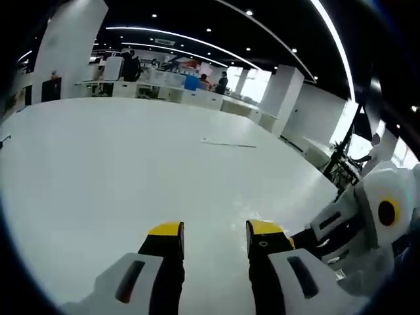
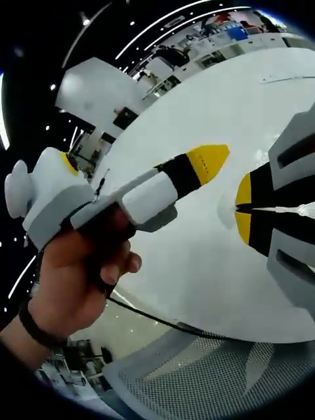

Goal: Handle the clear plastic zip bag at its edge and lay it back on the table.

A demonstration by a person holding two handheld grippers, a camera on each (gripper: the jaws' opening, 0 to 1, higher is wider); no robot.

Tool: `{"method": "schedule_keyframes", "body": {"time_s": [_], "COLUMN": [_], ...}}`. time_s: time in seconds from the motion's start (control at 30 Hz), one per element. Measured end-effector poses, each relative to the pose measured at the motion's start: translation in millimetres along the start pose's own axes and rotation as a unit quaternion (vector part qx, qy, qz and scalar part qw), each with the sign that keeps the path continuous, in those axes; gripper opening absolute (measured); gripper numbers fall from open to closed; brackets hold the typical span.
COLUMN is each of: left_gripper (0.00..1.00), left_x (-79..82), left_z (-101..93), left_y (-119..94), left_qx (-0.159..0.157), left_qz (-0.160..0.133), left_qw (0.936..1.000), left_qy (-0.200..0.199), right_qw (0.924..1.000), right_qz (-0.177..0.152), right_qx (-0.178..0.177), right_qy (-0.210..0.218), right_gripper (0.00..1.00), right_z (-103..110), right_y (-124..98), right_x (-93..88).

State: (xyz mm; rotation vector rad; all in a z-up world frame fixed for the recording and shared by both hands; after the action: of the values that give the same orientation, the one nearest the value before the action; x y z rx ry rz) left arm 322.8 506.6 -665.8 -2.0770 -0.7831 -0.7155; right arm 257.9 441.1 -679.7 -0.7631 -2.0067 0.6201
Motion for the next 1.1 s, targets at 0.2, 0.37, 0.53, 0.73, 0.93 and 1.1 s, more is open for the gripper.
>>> {"method": "schedule_keyframes", "body": {"time_s": [0.2, 0.37, 0.53, 0.73, 0.93, 1.1], "left_gripper": [0.35, 0.34, 0.34, 0.3, 0.22, 0.2], "left_x": [2.8, 2.7, -1.2, -4.0, -7.6, -12.4], "left_z": [-5.1, -10.6, -10.0, -10.6, -13.9, -14.3], "left_y": [12, 19, 27, 31, 34, 35], "left_qx": [-0.007, -0.011, -0.011, -0.017, -0.021, -0.021], "left_qz": [0.015, 0.027, 0.045, 0.057, 0.07, 0.08], "left_qw": [0.9998, 0.9995, 0.9987, 0.998, 0.9973, 0.9966], "left_qy": [0.012, 0.015, 0.02, 0.02, 0.009, 0.002], "right_qw": [0.9998, 0.9994, 0.9988, 0.9978, 0.9965, 0.9957], "right_qz": [-0.007, -0.011, -0.015, -0.017, -0.017, -0.018], "right_qx": [0.012, 0.019, 0.025, 0.032, 0.036, 0.039], "right_qy": [-0.017, -0.027, -0.039, -0.055, -0.073, -0.082], "right_gripper": [0.0, 0.0, 0.0, 0.0, 0.0, 0.0], "right_z": [7, 11, 14, 18, 22, 25], "right_y": [2, 3, 4, 5, 5, 6], "right_x": [9.8, 16.1, 22.5, 27.8, 30.9, 31.7]}}
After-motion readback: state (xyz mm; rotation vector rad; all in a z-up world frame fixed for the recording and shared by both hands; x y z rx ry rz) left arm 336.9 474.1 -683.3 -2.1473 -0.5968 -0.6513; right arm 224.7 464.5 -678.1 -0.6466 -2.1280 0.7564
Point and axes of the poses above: the point that each gripper's makers call its tool centre point, and the gripper's own axes: y roughly forward along the fingers, z roughly to its left, x roughly out of its top, the point moved 4 cm from there along -y, roughly backward along the fingers, and after that the axes turned 15 degrees about -y, right-handed, at the moved point
